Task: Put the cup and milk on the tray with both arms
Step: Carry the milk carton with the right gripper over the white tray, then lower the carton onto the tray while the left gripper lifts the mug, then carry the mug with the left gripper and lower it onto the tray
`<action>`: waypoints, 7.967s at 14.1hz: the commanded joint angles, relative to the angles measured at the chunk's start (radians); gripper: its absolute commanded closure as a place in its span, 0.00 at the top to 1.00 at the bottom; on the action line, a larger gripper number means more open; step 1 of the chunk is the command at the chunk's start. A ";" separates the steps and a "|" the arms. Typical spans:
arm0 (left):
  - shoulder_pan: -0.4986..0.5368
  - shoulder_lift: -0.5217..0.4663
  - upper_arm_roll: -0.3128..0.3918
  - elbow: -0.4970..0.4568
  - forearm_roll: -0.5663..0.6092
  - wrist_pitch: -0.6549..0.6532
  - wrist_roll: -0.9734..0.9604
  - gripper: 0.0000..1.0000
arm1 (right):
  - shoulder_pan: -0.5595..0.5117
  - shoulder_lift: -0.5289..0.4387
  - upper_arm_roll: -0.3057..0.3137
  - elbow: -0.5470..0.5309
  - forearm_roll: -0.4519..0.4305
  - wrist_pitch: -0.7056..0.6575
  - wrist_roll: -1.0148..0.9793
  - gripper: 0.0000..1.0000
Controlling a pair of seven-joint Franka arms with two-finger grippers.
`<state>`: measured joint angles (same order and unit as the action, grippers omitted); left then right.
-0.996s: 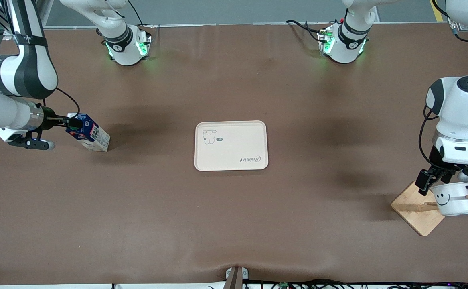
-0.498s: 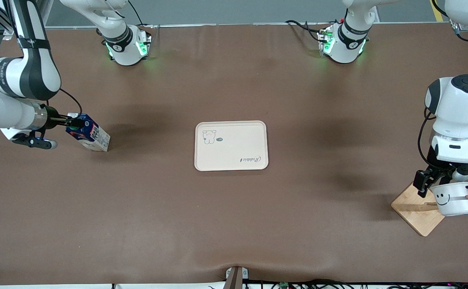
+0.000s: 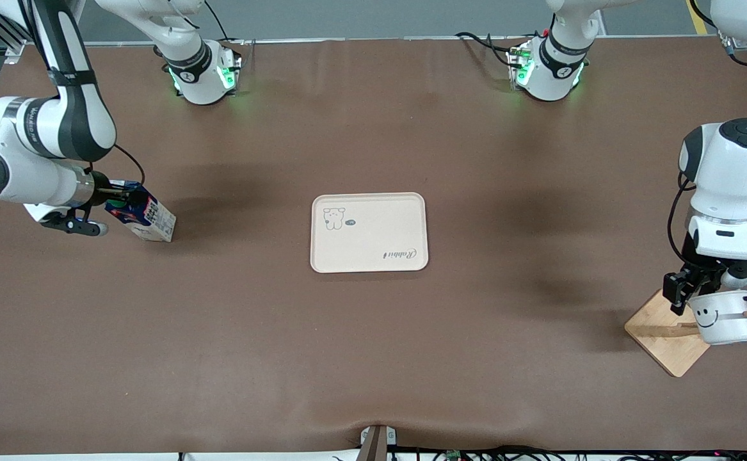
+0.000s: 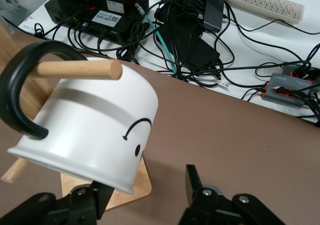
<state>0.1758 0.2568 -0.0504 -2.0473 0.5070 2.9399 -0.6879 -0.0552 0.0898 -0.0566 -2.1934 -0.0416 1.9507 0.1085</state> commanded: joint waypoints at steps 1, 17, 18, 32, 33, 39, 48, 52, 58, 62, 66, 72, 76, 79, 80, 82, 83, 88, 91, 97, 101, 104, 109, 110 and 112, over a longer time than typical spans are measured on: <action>0.008 0.002 0.003 -0.005 0.044 0.018 -0.018 0.50 | 0.020 -0.021 0.008 -0.002 -0.011 -0.018 0.020 0.19; 0.005 0.010 0.004 0.012 0.079 0.018 -0.010 0.00 | 0.561 0.304 0.009 0.823 0.284 -0.535 0.535 0.07; 0.005 0.010 0.004 0.016 0.087 0.018 -0.010 0.00 | 0.589 0.342 0.009 0.852 0.298 -0.529 0.545 0.07; -0.013 -0.054 -0.052 0.053 0.107 -0.155 -0.010 0.00 | 0.703 0.557 0.011 0.943 0.313 -0.388 0.540 0.10; -0.013 -0.063 -0.065 0.053 0.101 -0.178 -0.013 0.00 | 0.706 0.562 0.011 0.942 0.312 -0.388 0.542 0.11; -0.012 -0.126 -0.163 0.065 0.070 -0.359 -0.041 0.00 | 0.729 0.597 0.011 0.913 0.310 -0.356 0.556 1.00; -0.030 -0.077 -0.445 0.225 -0.127 -0.757 -0.268 0.00 | 0.620 0.533 0.009 1.075 0.304 -0.541 0.539 1.00; -0.200 0.020 -0.465 0.359 -0.211 -0.933 -0.353 0.00 | 0.525 0.438 -0.002 1.133 0.287 -0.636 0.531 1.00; -0.390 0.232 -0.467 0.558 -0.338 -1.059 -0.524 0.00 | 0.284 0.270 -0.008 1.120 0.197 -0.696 0.467 1.00; -0.430 0.338 -0.465 0.596 -0.464 -1.058 -0.532 0.00 | 0.195 0.095 -0.011 0.852 0.026 -0.623 0.328 1.00; -0.455 0.406 -0.464 0.634 -0.599 -1.058 -0.530 0.00 | 0.131 -0.175 -0.020 0.395 0.019 -0.278 0.174 1.00; -0.490 0.490 -0.459 0.645 -0.688 -1.070 -0.529 0.00 | 0.080 -0.164 -0.016 0.544 0.028 -0.381 -0.032 1.00; -0.492 0.544 -0.457 0.645 -0.679 -1.127 -0.521 0.00 | 0.077 -0.142 -0.017 0.606 0.029 -0.487 -0.046 1.00; -0.493 0.561 -0.457 0.647 -0.683 -1.136 -0.525 0.00 | 0.072 -0.133 -0.019 0.635 0.028 -0.477 -0.047 1.00; -0.493 0.562 -0.457 0.647 -0.683 -1.136 -0.524 0.00 | 0.072 -0.130 -0.019 0.635 0.029 -0.477 -0.047 1.00; -0.490 0.562 -0.457 0.647 -0.685 -1.137 -0.524 0.00 | 0.074 -0.128 -0.019 0.635 0.031 -0.477 -0.046 1.00; -0.495 0.565 -0.456 0.647 -0.683 -1.137 -0.522 0.00 | 0.074 -0.127 -0.019 0.636 0.031 -0.474 -0.046 1.00; -0.495 0.575 -0.456 0.647 -0.685 -1.137 -0.516 0.00 | 0.075 -0.116 -0.019 0.636 0.029 -0.472 -0.044 1.00; -0.498 0.575 -0.457 0.647 -0.685 -1.137 -0.513 0.00 | 0.074 -0.116 -0.017 0.641 0.031 -0.472 -0.044 1.00; -0.516 0.582 -0.457 0.647 -0.683 -1.137 -0.510 0.00 | 0.072 -0.113 -0.019 0.641 0.031 -0.472 -0.043 1.00; -0.518 0.575 -0.459 0.648 -0.677 -1.137 -0.512 1.00 | 0.072 -0.113 -0.019 0.643 0.031 -0.472 -0.044 1.00; -0.524 0.550 -0.465 0.650 -0.677 -1.139 -0.518 1.00 | 0.072 -0.113 -0.019 0.643 0.032 -0.472 -0.044 1.00; -0.512 0.437 -0.457 0.651 -0.642 -1.191 -0.521 1.00 | 0.072 -0.113 -0.019 0.643 0.034 -0.470 -0.044 1.00; -0.506 0.386 -0.457 0.651 -0.574 -1.202 -0.519 1.00 | 0.071 -0.113 -0.019 0.643 0.034 -0.470 -0.044 1.00; -0.504 0.322 -0.457 0.651 -0.411 -1.229 -0.515 1.00 | 0.072 -0.113 -0.019 0.643 0.034 -0.469 -0.043 1.00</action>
<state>-0.3274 0.6775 -0.5189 -1.3720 -0.0127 1.7517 -1.2035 0.0231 -0.0391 -0.0773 -1.5807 -0.0032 1.4909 0.0746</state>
